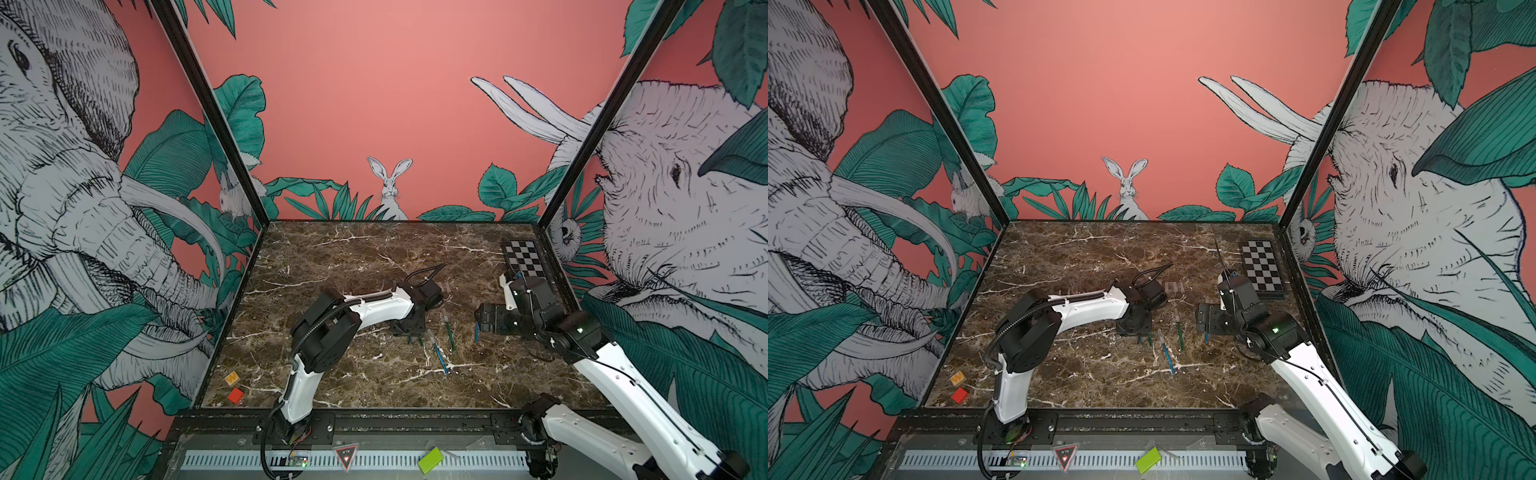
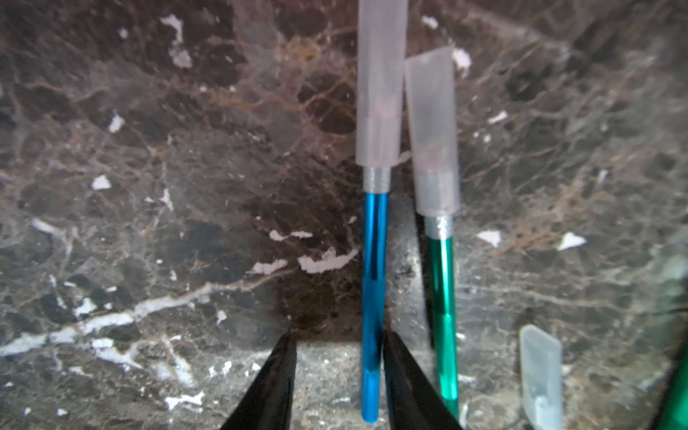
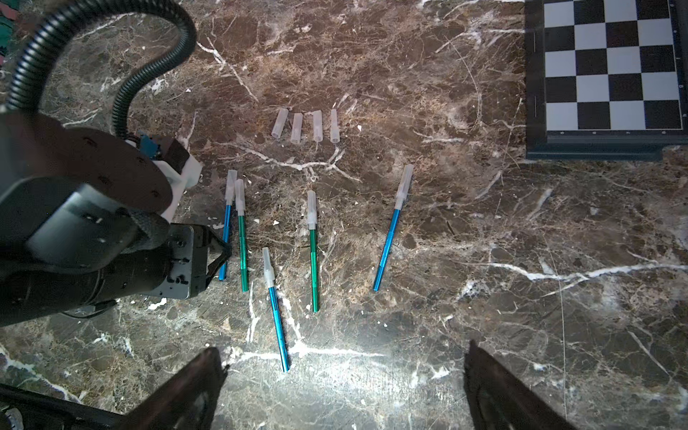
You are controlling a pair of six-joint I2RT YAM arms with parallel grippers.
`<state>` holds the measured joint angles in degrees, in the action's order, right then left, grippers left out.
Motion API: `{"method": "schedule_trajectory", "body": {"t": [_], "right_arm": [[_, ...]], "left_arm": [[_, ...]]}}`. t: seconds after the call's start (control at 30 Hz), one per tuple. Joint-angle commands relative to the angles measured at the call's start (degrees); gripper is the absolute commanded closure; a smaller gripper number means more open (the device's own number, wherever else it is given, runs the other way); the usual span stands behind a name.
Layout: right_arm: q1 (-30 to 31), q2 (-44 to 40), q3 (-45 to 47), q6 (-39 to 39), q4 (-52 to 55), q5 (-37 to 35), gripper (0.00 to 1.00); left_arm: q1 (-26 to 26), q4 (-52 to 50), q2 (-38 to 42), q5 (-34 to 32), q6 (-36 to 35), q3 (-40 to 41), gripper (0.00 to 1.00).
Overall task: Remove protective caps from carving knives
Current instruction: Pick up the carving knife from the center of the board.
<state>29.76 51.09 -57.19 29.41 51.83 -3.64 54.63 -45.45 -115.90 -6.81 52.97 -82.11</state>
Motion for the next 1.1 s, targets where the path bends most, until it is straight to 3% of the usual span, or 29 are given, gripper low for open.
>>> {"method": "schedule_trajectory", "body": {"t": [0.0,0.67,1.07], "right_arm": [[0.4,-0.9,-0.3,0.5,0.6,0.6,0.02],[0.8,-1.3,-1.9,1.6,0.8,2.3,0.02],[1.4,-0.3,-2.0,2.4,0.0,3.7,0.02]], "left_arm": [[0.5,-2.1,-0.1,-1.5,1.1,-0.8,0.60],[0.6,-1.0,-1.0,-1.8,1.2,1.1,0.70],[0.7,0.4,0.5,-1.8,1.2,3.7,0.81]]}}
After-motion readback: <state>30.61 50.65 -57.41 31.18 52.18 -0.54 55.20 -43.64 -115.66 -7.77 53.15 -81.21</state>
